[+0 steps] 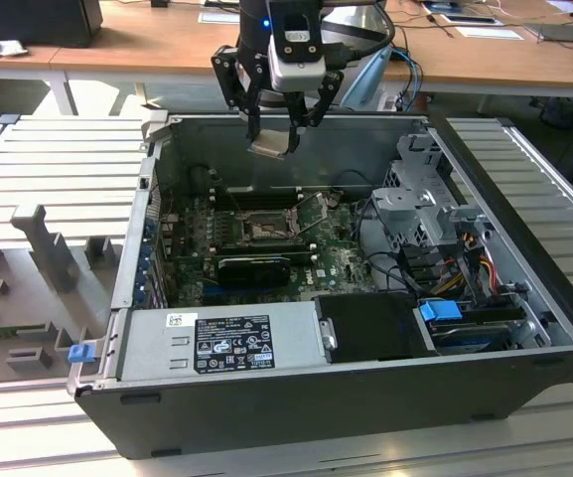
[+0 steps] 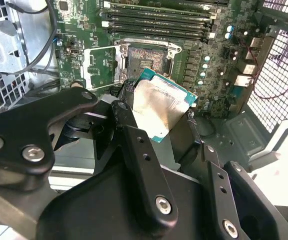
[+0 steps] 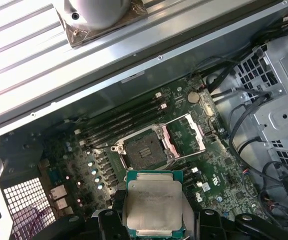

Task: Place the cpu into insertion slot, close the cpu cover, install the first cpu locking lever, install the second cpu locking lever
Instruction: 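Place the cpu into insertion slot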

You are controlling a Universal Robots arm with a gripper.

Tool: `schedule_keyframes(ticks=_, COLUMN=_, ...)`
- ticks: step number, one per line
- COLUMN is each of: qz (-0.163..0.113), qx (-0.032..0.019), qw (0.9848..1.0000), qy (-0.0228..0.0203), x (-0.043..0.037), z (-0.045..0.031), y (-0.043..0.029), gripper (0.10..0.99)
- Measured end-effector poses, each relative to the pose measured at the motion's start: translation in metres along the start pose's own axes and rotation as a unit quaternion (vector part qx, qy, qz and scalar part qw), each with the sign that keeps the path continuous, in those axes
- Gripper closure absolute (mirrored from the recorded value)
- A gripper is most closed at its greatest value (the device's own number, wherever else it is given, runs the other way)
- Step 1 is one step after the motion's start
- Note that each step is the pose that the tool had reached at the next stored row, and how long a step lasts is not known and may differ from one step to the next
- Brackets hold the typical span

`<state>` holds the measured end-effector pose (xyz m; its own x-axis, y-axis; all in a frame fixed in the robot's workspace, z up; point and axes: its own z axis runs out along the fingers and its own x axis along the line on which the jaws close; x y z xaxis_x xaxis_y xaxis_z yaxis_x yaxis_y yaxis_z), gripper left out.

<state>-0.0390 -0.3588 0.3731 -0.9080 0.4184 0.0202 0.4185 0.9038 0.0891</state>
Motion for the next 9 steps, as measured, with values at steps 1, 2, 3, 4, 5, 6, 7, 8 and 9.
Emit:
schedule_keyframes(ticks=1, qz=0.001, qx=0.0, qw=1.0, qy=-0.0001, x=0.0, z=0.0, y=0.0, gripper=0.557)
schedule_keyframes(ticks=2, qz=0.003, qx=0.0, qw=1.0, qy=-0.0003, x=0.0, z=0.0, y=0.0, gripper=0.557)
schedule_keyframes(ticks=3, qz=0.005, qx=-0.0001, qw=1.0, qy=-0.0004, x=0.0, z=0.0, y=0.0, gripper=0.557)
schedule_keyframes(ticks=4, qz=0.007, qx=-0.0001, qw=1.0, qy=-0.0006, x=0.0, z=0.0, y=0.0, gripper=0.557)
schedule_keyframes(ticks=5, qz=0.009, qx=-0.0001, qw=1.0, qy=-0.0008, x=0.0, z=0.0, y=0.0, gripper=0.557)
schedule_keyframes(ticks=6, qz=0.013, qx=-0.0002, qw=0.9999, qy=-0.0012, x=0.0, z=0.0, y=0.0, gripper=0.557)
schedule_keyframes(ticks=7, qz=0.019, qx=-0.0002, qw=0.9998, qy=-0.0018, x=0.0, z=0.0002, y=-0.0001, gripper=0.557)
schedule_keyframes(ticks=8, qz=0.023, qx=-0.0002, qw=0.9997, qy=-0.0021, x=0.0, z=0.0003, y=0.0, gripper=0.557)
schedule_keyframes(ticks=9, qz=0.028, qx=-0.0003, qw=0.9996, qy=-0.0026, x=0.0, z=0.0004, y=0.0, gripper=0.557)
